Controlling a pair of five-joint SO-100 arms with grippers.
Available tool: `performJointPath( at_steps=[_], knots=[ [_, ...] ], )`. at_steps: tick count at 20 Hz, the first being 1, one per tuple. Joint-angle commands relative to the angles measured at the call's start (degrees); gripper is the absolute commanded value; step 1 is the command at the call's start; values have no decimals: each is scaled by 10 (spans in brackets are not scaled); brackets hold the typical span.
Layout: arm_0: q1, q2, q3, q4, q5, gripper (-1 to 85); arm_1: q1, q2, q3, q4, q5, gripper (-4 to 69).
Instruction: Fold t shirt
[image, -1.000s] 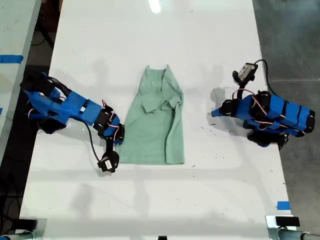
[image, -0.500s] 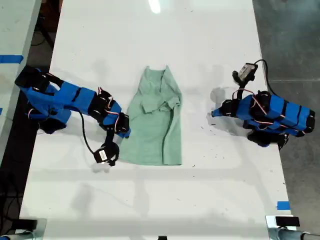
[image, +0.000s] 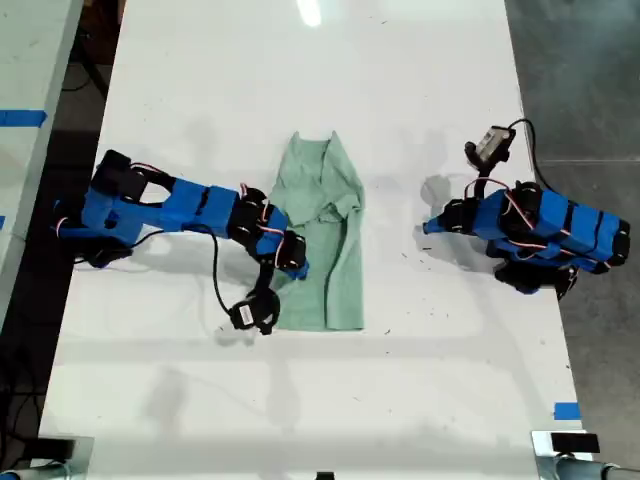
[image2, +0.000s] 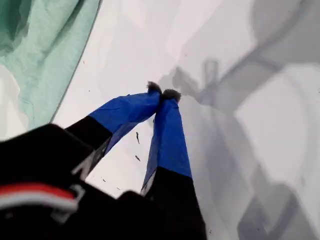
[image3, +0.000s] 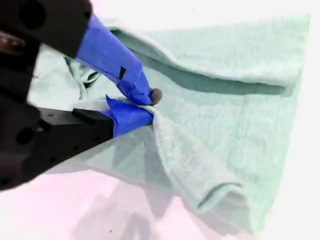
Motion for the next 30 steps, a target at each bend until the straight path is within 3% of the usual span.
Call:
performJointPath(
  at_steps=[1, 5, 7, 14, 18, 21, 25, 28, 30],
  knots=[
    [-18, -10, -43, -41, 14, -2, 4, 8, 30, 2, -4, 11],
    [-12, -26, -43, -100, 37, 12, 4, 8, 30, 2, -4, 11],
    [-11, -39, -44, -120, 49, 84, 4, 8, 30, 2, -4, 11],
    [-26, -54, -44, -92, 62, 167, 4, 8, 30, 2, -4, 11],
    [-33, 35, -42, -15, 65, 111, 4, 8, 30, 2, -4, 11],
    [-33, 129, -33, 46, 45, -2, 4, 8, 30, 2, -5, 11],
    [-56, 268, 42, 121, 39, -2, 4, 8, 30, 2, -5, 11],
    [-96, 414, 204, 108, 37, -2, 4, 8, 30, 2, -5, 11],
    [-122, 552, 373, 42, 31, -2, 4, 8, 30, 2, -5, 11]
  ],
)
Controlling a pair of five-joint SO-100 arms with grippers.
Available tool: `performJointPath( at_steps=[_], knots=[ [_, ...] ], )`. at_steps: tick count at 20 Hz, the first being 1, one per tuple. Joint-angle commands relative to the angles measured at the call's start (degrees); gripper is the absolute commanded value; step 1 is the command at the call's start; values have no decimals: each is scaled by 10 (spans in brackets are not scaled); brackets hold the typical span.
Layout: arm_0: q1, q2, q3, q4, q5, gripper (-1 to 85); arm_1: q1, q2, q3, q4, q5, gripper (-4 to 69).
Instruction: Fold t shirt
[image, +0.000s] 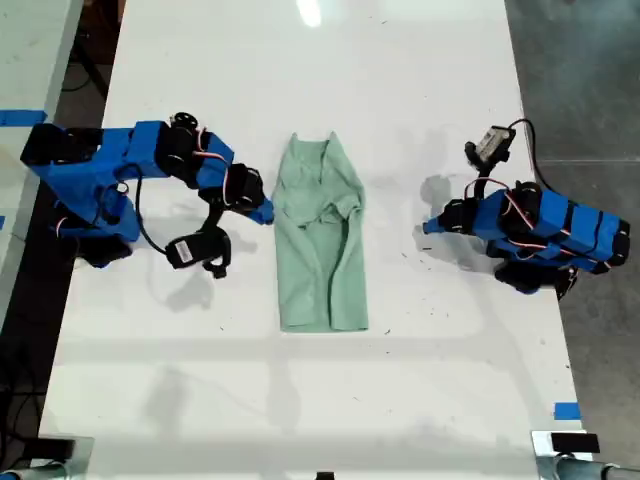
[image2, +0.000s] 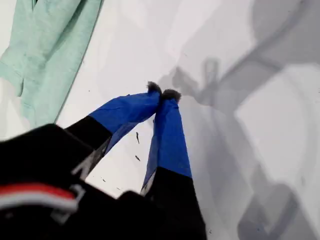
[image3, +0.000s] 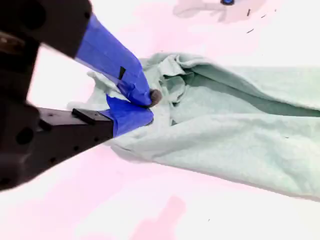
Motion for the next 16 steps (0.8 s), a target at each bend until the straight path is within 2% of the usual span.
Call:
performJointPath(
  at_steps=[1, 6, 8, 13, 16],
  knots=[
    [-38, 224, 221, -99, -19, -2, 4, 8, 30, 2, -5, 11],
    [-51, 540, 631, -321, -39, -2, 4, 8, 30, 2, -1, 11],
    [-54, 663, 754, -366, -37, -2, 4, 8, 30, 2, 0, 11],
    [-81, 882, 922, -335, -33, -2, 4, 8, 30, 2, 1, 11],
    [-112, 982, 937, -222, -37, -2, 4, 8, 30, 2, 1, 11]
  ],
)
